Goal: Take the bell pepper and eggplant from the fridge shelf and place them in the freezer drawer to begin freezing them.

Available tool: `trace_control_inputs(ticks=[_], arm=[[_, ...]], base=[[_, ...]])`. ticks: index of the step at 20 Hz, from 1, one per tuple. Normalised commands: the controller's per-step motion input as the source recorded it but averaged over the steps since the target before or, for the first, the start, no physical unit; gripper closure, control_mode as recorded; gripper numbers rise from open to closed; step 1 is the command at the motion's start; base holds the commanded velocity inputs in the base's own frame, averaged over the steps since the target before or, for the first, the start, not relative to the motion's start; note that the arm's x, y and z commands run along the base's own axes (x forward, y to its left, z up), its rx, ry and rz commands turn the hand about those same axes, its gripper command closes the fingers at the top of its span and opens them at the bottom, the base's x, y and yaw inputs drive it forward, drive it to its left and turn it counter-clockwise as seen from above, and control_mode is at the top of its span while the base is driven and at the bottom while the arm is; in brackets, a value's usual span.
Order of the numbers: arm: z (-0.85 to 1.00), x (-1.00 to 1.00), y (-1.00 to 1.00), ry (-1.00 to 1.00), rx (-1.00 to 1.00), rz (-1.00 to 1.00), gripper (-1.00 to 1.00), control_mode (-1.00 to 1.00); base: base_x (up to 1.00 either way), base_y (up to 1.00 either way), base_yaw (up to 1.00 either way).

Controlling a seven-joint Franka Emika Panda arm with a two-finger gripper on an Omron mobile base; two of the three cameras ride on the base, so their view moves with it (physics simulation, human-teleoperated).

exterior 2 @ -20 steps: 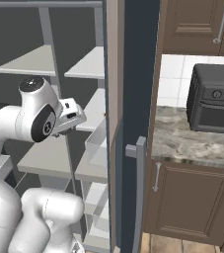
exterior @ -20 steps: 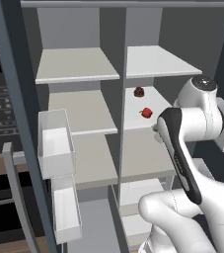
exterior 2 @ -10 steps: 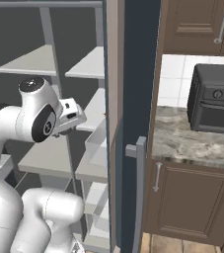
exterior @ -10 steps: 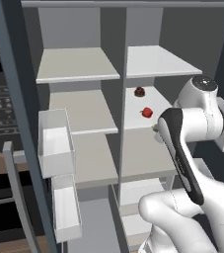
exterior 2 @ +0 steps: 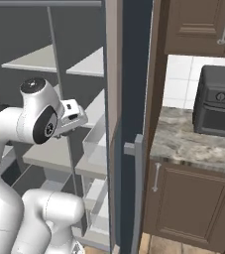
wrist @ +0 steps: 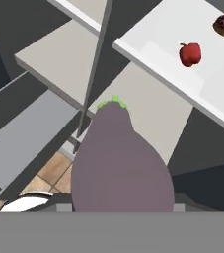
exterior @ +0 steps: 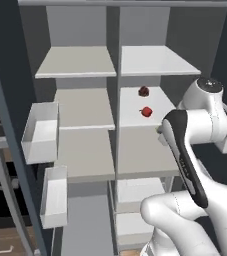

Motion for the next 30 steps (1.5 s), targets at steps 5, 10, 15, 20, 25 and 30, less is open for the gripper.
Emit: trace_control_inputs(ticks=[5, 10, 15, 20, 25, 30], arm=[[0.0, 0.0, 0.0, 0.0, 0.0, 0.0, 1.0, 1.0], [0.0, 0.0, 0.0, 0.0, 0.0, 0.0, 1.0, 1.0], [0.0, -0.05, 0.07, 0.0, 0.0, 0.02, 1.0, -1.0], [-0.26, 0.0, 0.53, 0.21, -0.04, 0.01, 1.0, -1.0], [-0.68, 0.15, 0.36, 0.33, -0.02, 0.0, 1.0, -1.0], [-0.97, 0.11, 0.31, 0.26, 0.02, 0.0, 1.0, -1.0]], base=[[-0.55, -0.28, 0.37], [-0.64, -0.21, 0.33], [-0.3, 0.05, 0.14], [0.0, 0.0, 0.0], [0.0, 0.0, 0.0], [0.0, 0.0, 0.0]])
